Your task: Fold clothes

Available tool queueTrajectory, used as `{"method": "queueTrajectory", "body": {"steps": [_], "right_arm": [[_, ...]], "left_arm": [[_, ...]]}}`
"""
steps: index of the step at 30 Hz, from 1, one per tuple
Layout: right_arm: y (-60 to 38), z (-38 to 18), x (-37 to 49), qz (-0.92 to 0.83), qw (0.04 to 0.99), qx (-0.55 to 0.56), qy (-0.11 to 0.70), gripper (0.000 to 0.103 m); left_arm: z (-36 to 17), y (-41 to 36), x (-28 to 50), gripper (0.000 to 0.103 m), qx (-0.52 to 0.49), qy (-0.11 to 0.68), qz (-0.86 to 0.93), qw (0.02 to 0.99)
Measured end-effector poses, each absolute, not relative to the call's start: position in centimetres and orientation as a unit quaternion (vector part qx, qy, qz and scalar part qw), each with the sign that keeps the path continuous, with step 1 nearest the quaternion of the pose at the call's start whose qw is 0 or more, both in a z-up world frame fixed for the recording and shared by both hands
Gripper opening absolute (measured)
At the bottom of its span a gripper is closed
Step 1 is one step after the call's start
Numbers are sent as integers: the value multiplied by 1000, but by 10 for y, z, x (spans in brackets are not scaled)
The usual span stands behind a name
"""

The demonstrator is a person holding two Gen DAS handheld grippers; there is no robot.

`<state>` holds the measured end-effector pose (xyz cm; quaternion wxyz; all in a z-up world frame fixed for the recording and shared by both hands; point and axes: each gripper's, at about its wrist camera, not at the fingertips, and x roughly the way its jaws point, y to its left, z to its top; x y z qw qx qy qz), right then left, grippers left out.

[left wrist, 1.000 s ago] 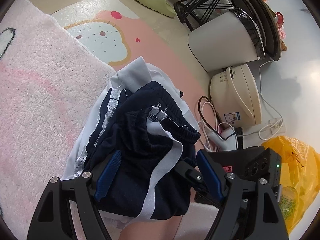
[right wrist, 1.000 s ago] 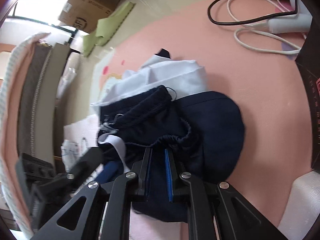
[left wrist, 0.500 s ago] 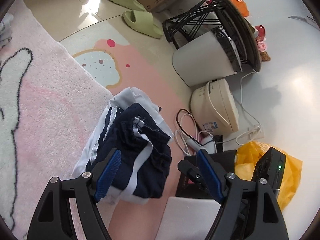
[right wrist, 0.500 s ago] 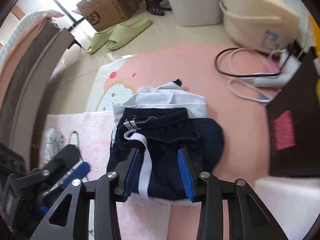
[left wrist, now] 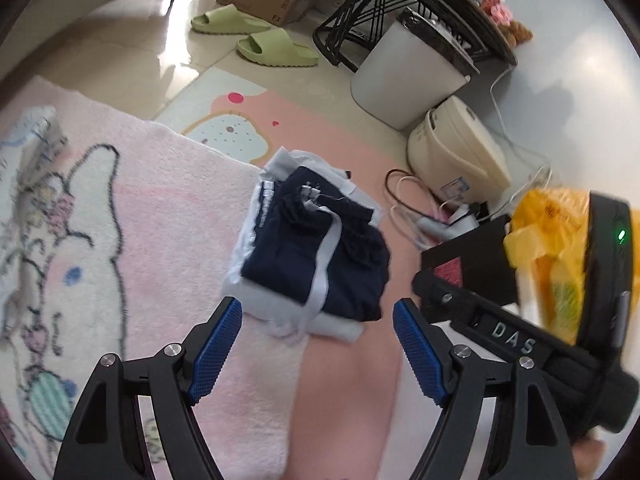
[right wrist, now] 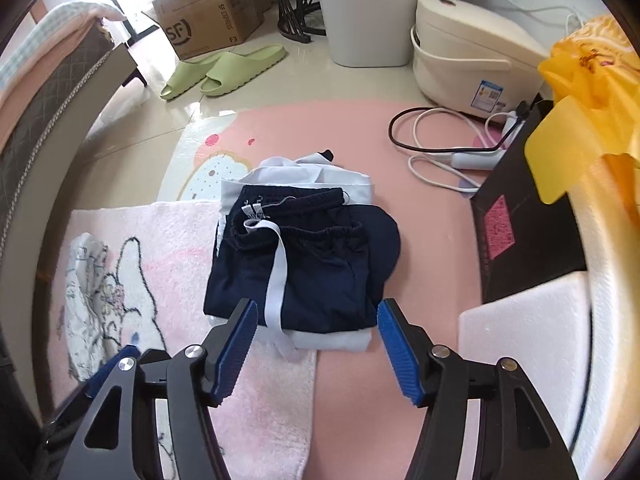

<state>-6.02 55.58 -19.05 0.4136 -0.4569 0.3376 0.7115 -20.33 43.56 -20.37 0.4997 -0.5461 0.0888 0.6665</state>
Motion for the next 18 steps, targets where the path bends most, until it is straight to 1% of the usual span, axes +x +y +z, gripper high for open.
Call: {"method": "queueTrajectory", "body": {"steps": [8, 12, 18], "right_arm": [[535, -179, -56, 716, 422, -458, 314, 66], [519, -175, -60, 723, 415, -463, 301, 72], [481, -174, -78, 735, 393, -483, 270, 73]], "left_arm": [[-188, 410, -192, 78, -518, 112, 685, 501], [-185, 391, -185, 78, -515, 123, 682, 504], [-190, 358, -169, 78, -511, 155, 677, 507]]}}
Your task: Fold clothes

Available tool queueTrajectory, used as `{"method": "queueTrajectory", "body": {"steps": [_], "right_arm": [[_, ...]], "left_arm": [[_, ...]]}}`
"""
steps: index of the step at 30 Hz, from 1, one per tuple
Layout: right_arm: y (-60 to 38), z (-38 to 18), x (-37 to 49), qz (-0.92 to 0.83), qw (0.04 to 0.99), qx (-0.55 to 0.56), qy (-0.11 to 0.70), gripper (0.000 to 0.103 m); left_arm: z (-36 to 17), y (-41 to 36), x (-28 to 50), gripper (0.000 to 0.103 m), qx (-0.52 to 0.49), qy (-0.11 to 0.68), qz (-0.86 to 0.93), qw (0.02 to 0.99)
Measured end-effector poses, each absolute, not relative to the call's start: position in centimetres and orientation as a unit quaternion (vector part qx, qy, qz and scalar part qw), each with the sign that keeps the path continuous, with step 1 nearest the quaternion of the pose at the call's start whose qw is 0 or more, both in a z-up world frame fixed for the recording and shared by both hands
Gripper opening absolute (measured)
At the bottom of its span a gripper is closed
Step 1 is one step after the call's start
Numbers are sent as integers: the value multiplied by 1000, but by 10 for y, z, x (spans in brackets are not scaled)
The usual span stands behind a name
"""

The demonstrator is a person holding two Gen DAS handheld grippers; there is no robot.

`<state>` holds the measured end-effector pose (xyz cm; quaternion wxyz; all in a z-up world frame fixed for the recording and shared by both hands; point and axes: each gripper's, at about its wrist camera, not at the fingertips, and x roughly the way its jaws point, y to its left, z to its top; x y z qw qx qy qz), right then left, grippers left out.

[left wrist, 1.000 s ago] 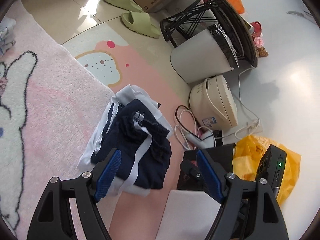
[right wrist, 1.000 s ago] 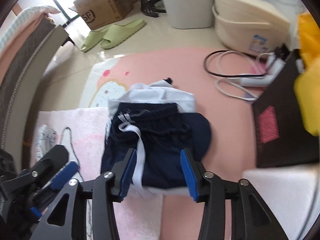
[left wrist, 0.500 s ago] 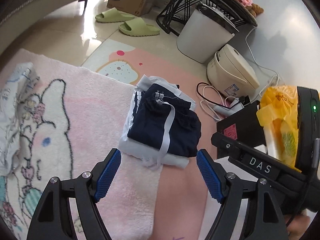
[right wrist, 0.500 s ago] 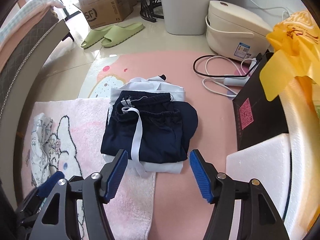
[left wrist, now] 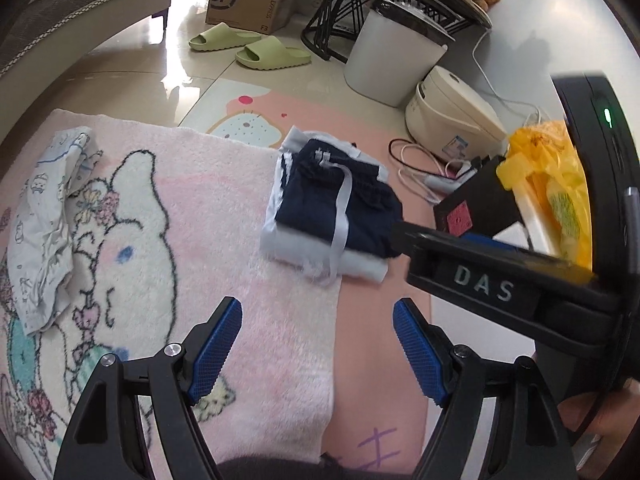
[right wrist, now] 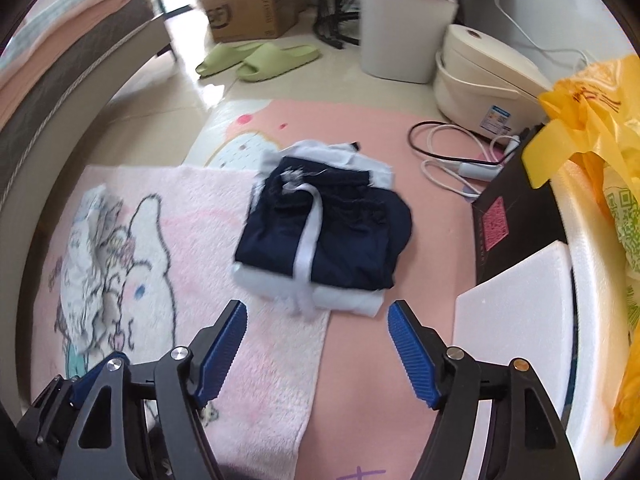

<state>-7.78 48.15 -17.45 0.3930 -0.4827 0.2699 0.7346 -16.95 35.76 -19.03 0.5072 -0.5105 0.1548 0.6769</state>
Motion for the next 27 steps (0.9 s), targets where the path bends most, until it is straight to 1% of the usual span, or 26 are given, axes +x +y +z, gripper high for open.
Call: {"method": "queueTrajectory", "body": {"steps": [5, 14, 20, 27], "right_arm": [[445, -174, -96, 747, 371, -496, 241, 73], [358, -170, -140, 774, 319, -517, 180, 73], [285, -175, -161, 791, 259, -537, 141, 74], [205, -183, -157, 806, 193, -554, 86, 76]], "left_arm": [[-193, 322, -170, 78, -512, 150, 683, 499], [-193, 214, -176, 78, -525, 86, 716, 452], [-196, 124, -177, 78, -537, 17, 751, 385], [-204, 26, -150, 78, -539, -60, 787, 293]]}}
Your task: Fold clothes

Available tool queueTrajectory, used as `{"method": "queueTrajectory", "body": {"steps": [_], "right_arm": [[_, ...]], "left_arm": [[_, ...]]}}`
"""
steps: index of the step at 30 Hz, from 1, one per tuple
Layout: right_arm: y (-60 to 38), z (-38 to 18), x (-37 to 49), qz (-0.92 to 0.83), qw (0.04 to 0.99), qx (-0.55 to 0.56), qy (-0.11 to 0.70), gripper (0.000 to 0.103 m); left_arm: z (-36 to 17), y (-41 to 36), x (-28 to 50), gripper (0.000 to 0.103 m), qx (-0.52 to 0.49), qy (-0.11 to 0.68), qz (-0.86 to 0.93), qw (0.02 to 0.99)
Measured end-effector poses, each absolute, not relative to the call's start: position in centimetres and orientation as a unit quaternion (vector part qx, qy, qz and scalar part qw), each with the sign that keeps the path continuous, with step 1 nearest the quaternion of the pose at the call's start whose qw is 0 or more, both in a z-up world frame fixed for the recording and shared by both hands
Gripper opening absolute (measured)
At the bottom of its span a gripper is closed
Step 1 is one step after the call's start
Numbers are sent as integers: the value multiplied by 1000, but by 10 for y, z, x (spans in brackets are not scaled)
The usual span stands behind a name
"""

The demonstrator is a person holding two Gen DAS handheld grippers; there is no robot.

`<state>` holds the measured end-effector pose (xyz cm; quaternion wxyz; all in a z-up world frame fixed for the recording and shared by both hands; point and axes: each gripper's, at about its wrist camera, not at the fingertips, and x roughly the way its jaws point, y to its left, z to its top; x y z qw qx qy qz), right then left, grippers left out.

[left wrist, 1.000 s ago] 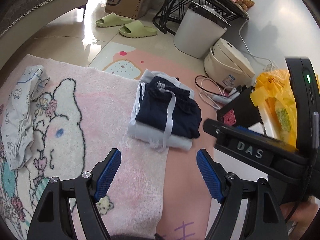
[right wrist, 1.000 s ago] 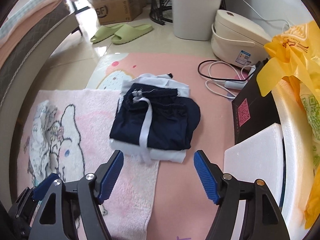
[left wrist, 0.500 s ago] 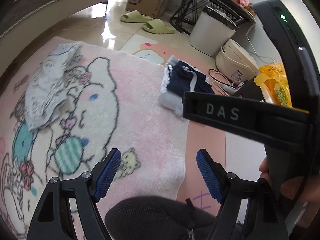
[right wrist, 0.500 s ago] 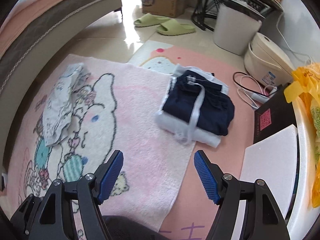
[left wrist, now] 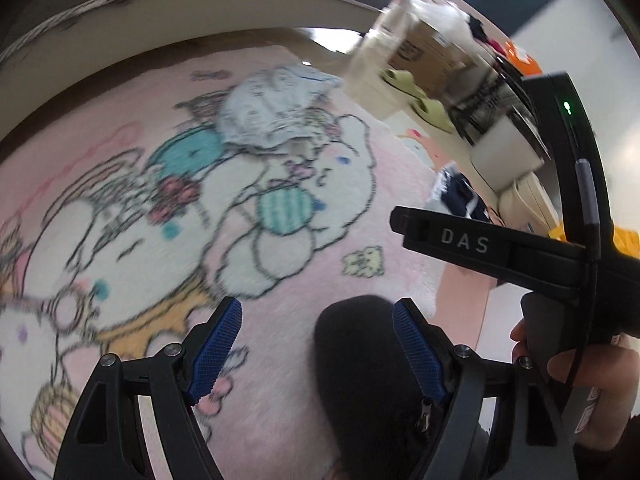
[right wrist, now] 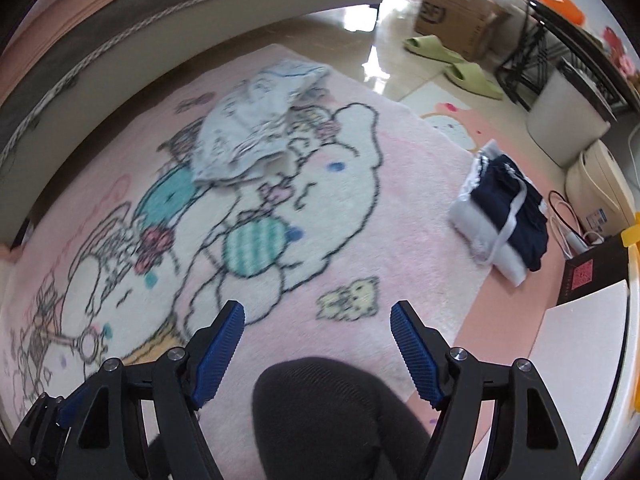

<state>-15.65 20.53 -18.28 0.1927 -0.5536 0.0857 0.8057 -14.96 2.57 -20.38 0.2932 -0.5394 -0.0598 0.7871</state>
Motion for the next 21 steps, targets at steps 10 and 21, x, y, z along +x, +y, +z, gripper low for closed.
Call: {"method": "queueTrajectory", "body": {"steps": [10, 21], "right_arm": [[122, -172, -118, 821, 143, -547, -86, 83], [94, -153, -88, 844, 110, -513, -109, 93]], "left_arm": [[-192, -66, -86, 78, -512, -182, 814, 203], [-168, -63, -54, 79, -489, -144, 846, 153]]}}
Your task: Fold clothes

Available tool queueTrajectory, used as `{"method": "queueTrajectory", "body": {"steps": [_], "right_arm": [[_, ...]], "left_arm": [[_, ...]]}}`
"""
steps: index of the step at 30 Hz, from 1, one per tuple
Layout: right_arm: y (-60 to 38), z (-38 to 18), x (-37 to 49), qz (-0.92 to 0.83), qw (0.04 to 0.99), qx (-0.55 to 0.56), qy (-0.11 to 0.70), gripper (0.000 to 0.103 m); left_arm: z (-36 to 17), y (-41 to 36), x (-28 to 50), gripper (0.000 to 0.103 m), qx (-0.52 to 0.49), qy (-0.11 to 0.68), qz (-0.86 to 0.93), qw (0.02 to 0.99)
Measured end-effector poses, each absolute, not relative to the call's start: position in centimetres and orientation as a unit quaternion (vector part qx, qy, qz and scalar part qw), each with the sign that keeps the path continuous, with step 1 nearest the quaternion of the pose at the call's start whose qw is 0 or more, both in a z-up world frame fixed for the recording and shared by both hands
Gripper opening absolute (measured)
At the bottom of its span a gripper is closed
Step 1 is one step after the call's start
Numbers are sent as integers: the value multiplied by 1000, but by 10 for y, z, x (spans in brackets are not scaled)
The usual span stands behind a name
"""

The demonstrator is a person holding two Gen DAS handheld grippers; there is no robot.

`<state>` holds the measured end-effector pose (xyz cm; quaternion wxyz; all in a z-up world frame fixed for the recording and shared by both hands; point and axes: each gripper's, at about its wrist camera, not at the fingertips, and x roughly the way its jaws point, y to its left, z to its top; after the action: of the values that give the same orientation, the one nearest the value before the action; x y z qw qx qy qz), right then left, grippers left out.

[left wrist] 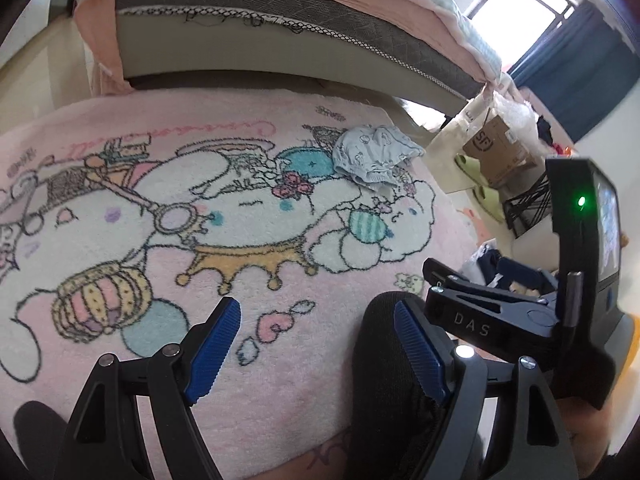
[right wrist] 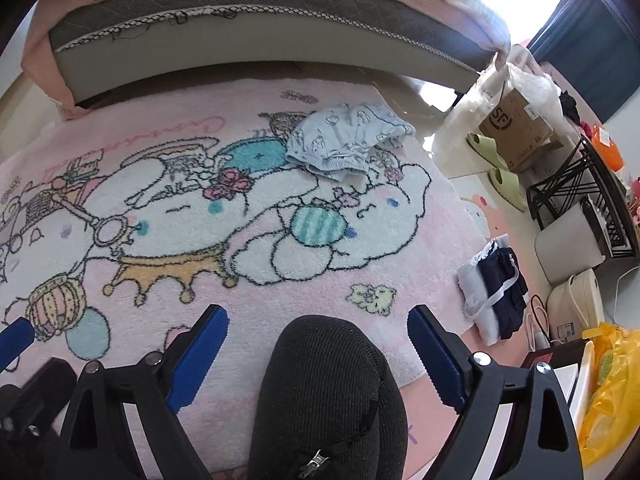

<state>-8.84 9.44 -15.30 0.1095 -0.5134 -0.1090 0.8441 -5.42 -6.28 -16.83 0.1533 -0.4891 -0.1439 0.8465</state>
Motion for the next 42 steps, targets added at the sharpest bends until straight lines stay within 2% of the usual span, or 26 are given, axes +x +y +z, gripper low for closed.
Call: {"method": "queueTrajectory", "body": {"steps": [6, 8, 12, 21, 37, 42], "right_arm": [[95, -130, -63, 869, 86, -482, -68, 96], [97, -120, -54, 875, 97, -469, -70, 103], [96, -104, -42, 888, 99, -445, -67, 103], [88, -86, -19, 903, 60, -423, -36, 103], [89, -71, 1, 904, 54, -424, -24, 103], [88, -68, 10, 898, 62, -433, -43, 103]], "left_arm": [[-154, -58, -35, 79, -480, -140, 857, 129], [-147, -59, -28, 79, -476, -138, 861, 115], [-128, -63, -17, 79, -459, -139, 872, 94], [-94, -69, 3, 79, -422, -72, 903, -31], [-68, -68, 22, 79, -410, -58, 908, -70], [-62, -68, 26, 79, -410, -67, 908, -52]]}}
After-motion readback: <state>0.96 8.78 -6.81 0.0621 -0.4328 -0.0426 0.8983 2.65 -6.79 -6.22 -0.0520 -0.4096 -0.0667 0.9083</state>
